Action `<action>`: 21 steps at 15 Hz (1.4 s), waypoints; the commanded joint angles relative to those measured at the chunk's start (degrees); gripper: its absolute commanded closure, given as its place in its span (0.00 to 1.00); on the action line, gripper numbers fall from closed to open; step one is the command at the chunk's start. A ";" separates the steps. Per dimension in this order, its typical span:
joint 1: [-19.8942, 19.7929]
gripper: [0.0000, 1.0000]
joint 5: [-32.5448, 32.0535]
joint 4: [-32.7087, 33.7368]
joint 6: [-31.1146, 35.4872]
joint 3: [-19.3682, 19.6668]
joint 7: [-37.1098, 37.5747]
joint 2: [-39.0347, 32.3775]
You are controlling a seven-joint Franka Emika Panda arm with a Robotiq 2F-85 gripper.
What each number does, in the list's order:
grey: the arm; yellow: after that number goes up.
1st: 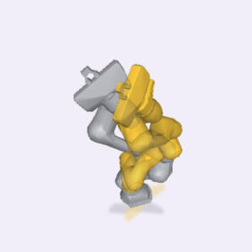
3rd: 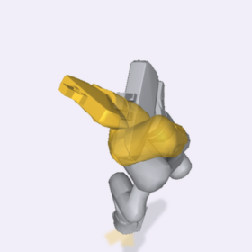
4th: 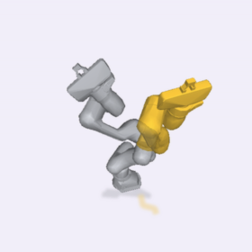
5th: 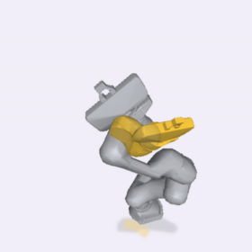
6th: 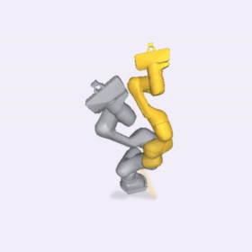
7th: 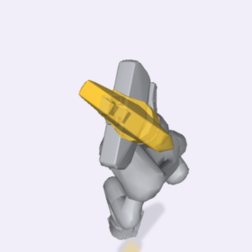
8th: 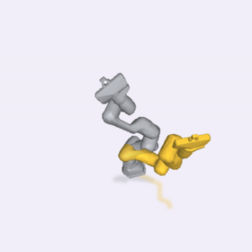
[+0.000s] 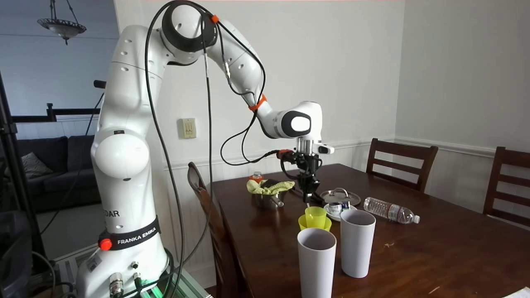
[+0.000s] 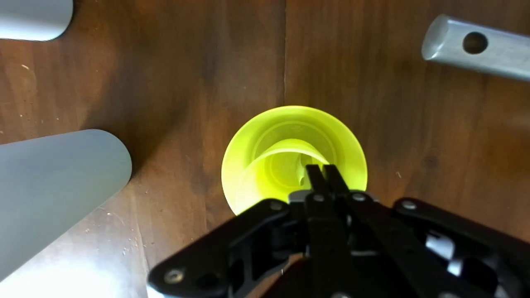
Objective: Slide the yellow bowl backwards and put the yellow cup inside the yellow bowl, remove the spoon from the orange cup and move it into the yellow cup
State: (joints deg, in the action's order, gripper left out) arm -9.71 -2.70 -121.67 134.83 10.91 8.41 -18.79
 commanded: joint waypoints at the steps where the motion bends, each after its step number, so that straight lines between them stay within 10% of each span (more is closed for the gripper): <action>1: -0.72 0.99 0.76 1.68 -0.66 0.17 -1.50 -1.72; 15: -1.62 0.99 1.43 2.16 -0.84 0.14 -3.09 -3.14; 18: -1.75 0.75 1.51 2.15 -0.93 0.11 -3.42 -3.18; 21: -1.92 0.71 1.58 1.99 -0.87 0.06 -3.95 -3.19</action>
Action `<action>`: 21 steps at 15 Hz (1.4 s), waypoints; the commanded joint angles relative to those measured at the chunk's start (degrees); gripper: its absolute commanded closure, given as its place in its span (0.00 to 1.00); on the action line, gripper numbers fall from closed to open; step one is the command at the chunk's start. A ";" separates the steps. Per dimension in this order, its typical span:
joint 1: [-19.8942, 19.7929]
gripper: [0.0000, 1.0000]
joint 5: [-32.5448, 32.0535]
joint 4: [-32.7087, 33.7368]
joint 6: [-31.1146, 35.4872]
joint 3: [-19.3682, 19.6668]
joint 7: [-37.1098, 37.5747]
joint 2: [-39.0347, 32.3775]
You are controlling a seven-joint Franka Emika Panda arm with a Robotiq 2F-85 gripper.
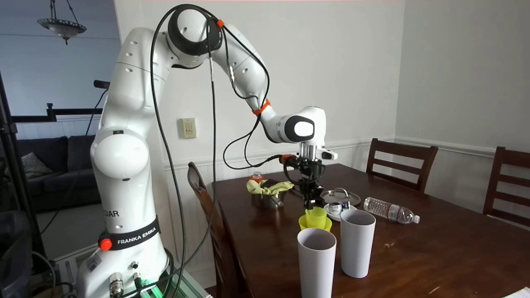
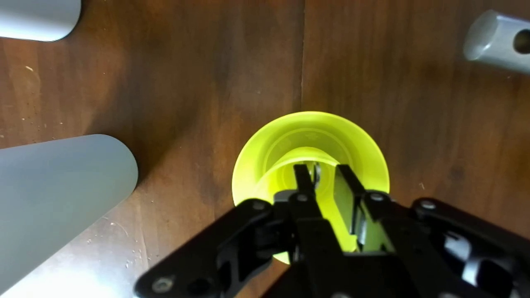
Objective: Slide the yellow bowl backwards and put the yellow cup inside the yellow bowl, remove the spoon from the orange cup and move it into the yellow cup
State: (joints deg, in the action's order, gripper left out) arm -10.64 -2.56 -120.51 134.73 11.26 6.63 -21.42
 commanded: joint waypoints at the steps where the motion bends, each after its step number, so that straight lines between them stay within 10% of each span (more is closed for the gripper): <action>1: -1.05 0.59 1.44 0.87 -0.82 -0.29 -2.33 -0.63; 10: -1.35 0.03 1.76 1.31 -1.03 -0.33 -2.76 -0.66; 21: 0.35 0.00 -0.94 1.25 -9.13 0.61 0.32 7.80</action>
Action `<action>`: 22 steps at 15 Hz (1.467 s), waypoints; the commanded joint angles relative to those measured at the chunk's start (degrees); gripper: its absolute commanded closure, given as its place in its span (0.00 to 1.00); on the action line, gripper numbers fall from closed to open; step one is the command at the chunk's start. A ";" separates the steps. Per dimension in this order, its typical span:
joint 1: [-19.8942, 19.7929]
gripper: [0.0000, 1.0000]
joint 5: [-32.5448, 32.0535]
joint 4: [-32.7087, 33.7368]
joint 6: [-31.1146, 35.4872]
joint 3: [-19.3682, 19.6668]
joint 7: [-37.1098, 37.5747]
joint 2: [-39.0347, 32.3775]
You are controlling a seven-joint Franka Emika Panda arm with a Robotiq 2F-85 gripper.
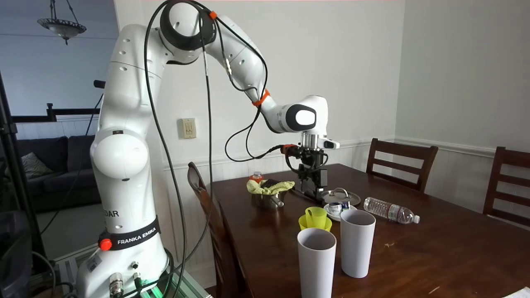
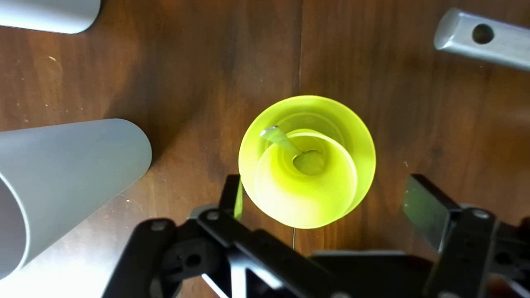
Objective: Slide the yellow bowl backwards and put the yellow cup inside the yellow bowl, remove the spoon from the orange cup and move it into the yellow cup
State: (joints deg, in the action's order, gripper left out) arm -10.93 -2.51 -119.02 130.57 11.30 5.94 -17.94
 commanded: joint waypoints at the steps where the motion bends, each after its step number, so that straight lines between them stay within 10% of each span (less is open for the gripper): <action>1: 0.55 0.00 -0.78 -0.04 -6.35 0.41 0.85 5.39; 22: 1.30 0.00 -0.13 1.09 -15.83 -1.21 3.65 16.26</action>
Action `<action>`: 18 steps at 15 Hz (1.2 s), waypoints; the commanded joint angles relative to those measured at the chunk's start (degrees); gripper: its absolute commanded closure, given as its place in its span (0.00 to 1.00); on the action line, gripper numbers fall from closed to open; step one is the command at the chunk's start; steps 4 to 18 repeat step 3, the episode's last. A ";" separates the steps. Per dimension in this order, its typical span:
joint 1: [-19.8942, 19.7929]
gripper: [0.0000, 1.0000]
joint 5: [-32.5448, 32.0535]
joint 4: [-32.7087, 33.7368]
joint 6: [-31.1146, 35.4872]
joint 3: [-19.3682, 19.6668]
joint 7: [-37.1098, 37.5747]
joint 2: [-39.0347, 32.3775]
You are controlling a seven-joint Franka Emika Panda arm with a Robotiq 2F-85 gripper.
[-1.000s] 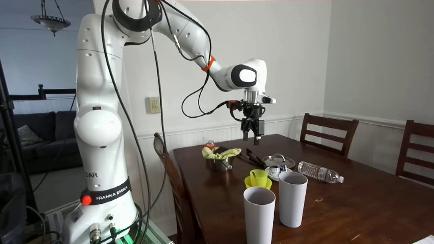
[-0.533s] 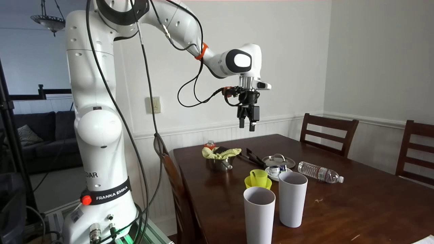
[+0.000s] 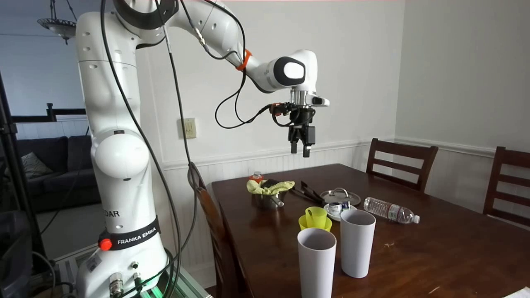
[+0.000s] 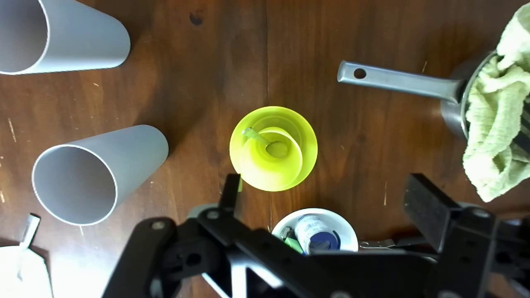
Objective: Slide the yellow bowl backwards and put the yellow cup inside the yellow bowl, remove the spoon from the orange cup and move it into the yellow cup
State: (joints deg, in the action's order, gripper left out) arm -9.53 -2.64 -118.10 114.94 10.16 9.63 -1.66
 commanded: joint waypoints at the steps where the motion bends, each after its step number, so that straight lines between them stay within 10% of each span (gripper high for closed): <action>1: -0.10 0.00 0.00 0.16 -0.20 -0.07 -0.05 -0.03; 18: -0.10 0.00 0.00 0.15 -0.20 -0.07 -0.05 -0.03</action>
